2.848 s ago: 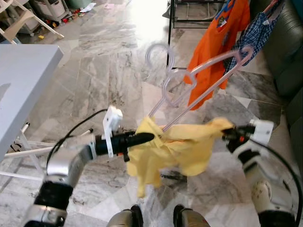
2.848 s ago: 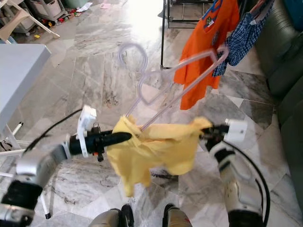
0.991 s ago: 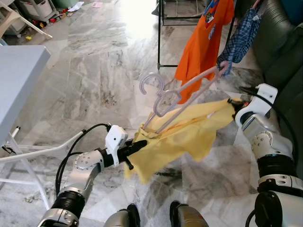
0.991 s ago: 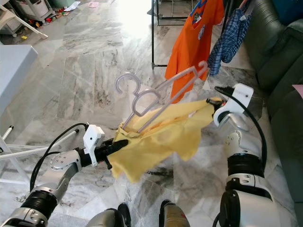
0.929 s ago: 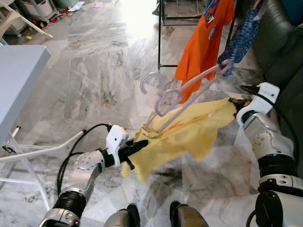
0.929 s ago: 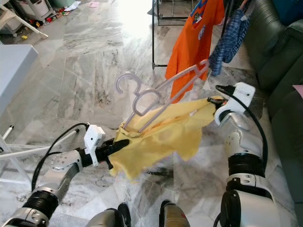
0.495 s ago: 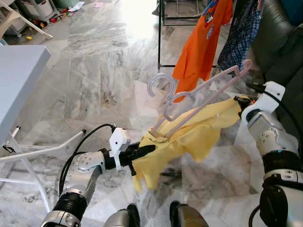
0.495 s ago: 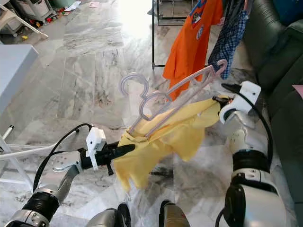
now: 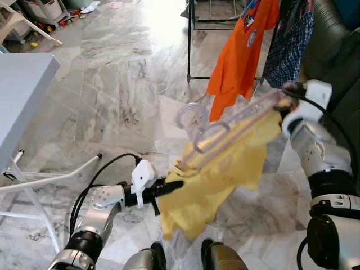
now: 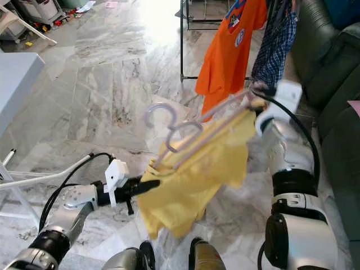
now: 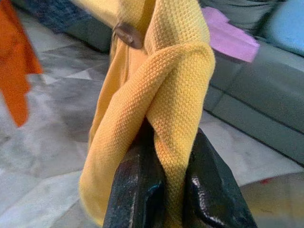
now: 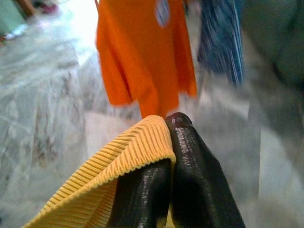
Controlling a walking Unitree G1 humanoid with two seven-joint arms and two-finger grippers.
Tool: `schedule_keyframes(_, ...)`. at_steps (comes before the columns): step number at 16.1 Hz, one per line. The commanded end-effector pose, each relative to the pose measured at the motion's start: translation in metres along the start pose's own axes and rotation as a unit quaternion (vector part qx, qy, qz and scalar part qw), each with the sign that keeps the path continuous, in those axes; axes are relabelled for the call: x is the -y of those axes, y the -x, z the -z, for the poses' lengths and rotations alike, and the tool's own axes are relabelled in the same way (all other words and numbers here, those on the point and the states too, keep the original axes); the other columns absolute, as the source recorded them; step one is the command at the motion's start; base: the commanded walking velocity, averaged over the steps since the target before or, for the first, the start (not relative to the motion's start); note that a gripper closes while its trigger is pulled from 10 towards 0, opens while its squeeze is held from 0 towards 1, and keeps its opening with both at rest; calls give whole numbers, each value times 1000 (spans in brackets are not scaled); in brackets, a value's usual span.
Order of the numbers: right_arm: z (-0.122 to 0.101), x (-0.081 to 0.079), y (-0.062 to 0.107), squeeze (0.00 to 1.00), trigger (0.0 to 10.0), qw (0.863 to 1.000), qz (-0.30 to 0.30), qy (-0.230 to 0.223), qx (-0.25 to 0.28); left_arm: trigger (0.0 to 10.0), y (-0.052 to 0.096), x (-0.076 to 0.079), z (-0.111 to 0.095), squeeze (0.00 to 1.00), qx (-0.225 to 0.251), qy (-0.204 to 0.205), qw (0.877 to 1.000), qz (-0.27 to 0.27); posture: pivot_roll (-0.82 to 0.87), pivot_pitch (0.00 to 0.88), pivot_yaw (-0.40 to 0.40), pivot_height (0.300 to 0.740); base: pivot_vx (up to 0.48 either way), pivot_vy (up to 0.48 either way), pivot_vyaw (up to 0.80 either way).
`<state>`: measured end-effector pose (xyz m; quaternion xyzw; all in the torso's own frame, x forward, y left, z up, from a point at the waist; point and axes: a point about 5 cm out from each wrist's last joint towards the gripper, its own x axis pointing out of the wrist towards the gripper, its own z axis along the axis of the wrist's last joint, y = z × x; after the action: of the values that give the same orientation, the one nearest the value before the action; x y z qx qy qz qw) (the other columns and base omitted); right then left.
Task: Hang hanger
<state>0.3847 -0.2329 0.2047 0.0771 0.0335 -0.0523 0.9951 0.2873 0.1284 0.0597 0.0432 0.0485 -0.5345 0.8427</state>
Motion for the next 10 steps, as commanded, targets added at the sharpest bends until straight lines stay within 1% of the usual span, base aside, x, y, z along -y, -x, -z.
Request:
schedule_keyframes(1,-63,19,10,0,0,991,48,24,123,10000,41,2,40,0,-93,46,994,-43,-200,241,35,740,0,0,0)
schedule_keyframes(2,-66,14,12,0,0,989,42,34,137,10000,40,0,40,0,-89,48,993,-54,-205,241,34,740,0,0,0)
schedule_keyframes(3,-67,8,14,0,0,989,30,45,140,10000,38,-3,41,0,-93,48,992,-73,-206,242,33,740,0,0,0)
schedule_keyframes(5,-66,7,16,0,0,987,35,64,143,10000,35,-4,41,0,-92,51,991,-79,-211,243,34,740,0,0,0)
schedule_keyframes(7,-62,7,18,0,0,986,44,74,144,10000,30,-7,42,0,-102,46,987,-111,-212,243,31,740,0,0,0)
schedule_keyframes(8,-58,7,18,0,0,986,46,77,139,10000,25,-9,39,0,-82,58,986,-132,-214,243,32,740,0,0,0)
schedule_keyframes(9,-55,7,19,0,0,986,49,80,137,10000,23,-10,37,0,-70,61,986,-137,-216,243,31,740,0,0,0)
schedule_keyframes(10,-54,9,19,0,0,986,52,79,135,10000,21,-8,34,0,-59,54,988,-129,-216,243,31,740,0,0,0)
